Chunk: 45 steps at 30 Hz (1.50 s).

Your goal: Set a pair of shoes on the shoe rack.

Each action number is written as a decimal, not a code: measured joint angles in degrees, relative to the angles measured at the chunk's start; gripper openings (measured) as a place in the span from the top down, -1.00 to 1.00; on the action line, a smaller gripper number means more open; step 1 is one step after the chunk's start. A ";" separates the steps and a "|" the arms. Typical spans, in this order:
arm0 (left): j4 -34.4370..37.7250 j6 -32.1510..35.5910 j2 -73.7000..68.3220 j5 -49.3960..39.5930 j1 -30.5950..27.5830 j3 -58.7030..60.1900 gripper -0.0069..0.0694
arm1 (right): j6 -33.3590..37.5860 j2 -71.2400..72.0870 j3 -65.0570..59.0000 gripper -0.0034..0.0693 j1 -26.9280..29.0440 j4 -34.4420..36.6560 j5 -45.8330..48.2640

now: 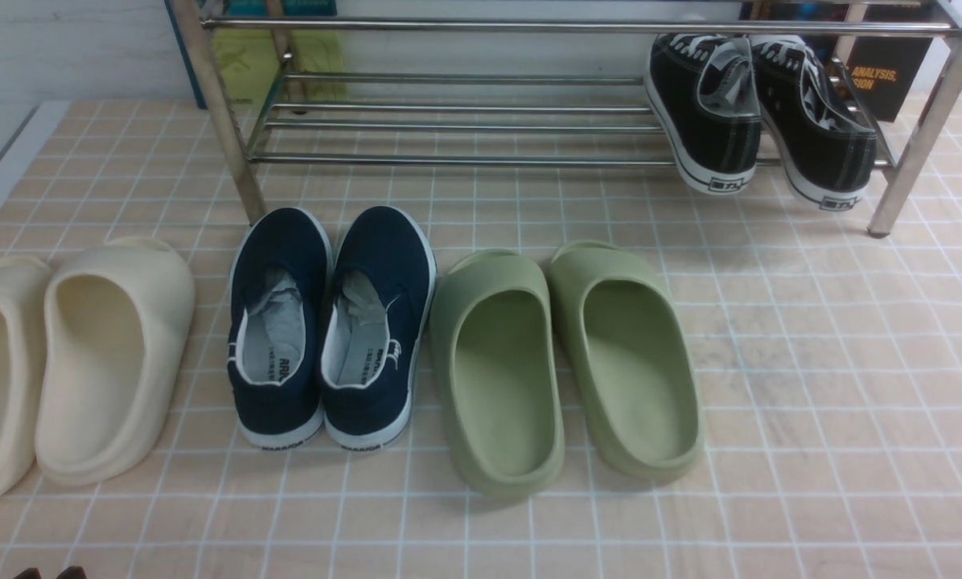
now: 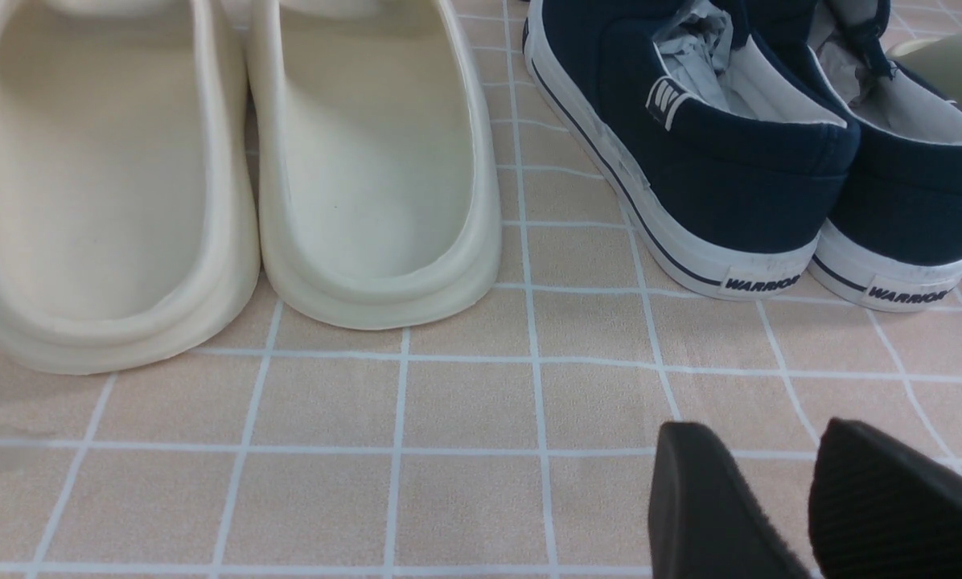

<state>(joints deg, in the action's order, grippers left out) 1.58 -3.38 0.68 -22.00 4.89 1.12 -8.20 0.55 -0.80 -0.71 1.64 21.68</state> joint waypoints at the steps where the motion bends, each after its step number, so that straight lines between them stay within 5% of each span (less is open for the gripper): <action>1: -0.06 0.00 0.00 0.00 0.00 0.00 0.19 | 0.00 0.00 0.00 0.90 0.00 0.00 0.00; 45: -0.69 0.00 0.00 0.00 0.00 0.00 0.19 | 0.05 0.00 0.00 0.75 0.00 0.14 0.00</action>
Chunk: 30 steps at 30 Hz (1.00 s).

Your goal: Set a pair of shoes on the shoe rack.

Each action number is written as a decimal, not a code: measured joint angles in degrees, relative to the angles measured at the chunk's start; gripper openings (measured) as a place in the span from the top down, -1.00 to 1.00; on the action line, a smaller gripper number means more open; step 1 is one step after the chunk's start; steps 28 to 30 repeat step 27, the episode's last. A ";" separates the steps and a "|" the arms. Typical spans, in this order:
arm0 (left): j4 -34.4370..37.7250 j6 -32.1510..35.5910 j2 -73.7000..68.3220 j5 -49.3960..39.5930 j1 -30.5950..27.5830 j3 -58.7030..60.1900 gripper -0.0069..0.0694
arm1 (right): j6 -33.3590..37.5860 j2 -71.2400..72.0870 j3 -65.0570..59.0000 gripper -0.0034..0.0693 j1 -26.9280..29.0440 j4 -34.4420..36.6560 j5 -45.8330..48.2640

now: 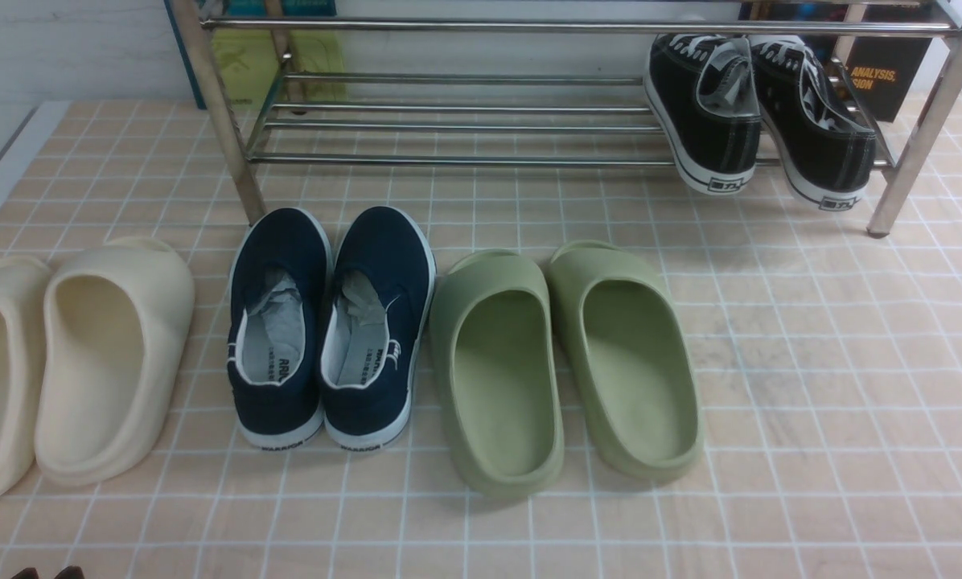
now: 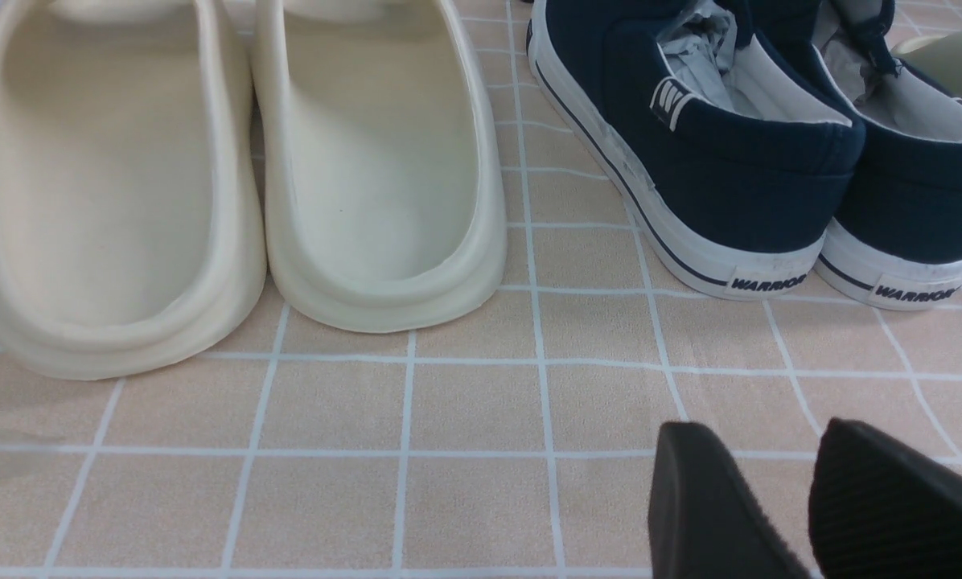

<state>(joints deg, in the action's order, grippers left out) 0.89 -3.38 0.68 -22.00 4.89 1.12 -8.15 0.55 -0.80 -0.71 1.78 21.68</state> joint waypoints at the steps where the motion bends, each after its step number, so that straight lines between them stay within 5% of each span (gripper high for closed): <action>1: 0.00 0.00 0.00 0.00 0.00 0.00 0.19 | 0.00 0.00 0.00 0.75 0.00 0.00 0.00; 30: -0.05 0.00 0.00 0.00 0.00 0.00 0.19 | 0.00 0.00 0.00 0.69 0.00 0.23 0.00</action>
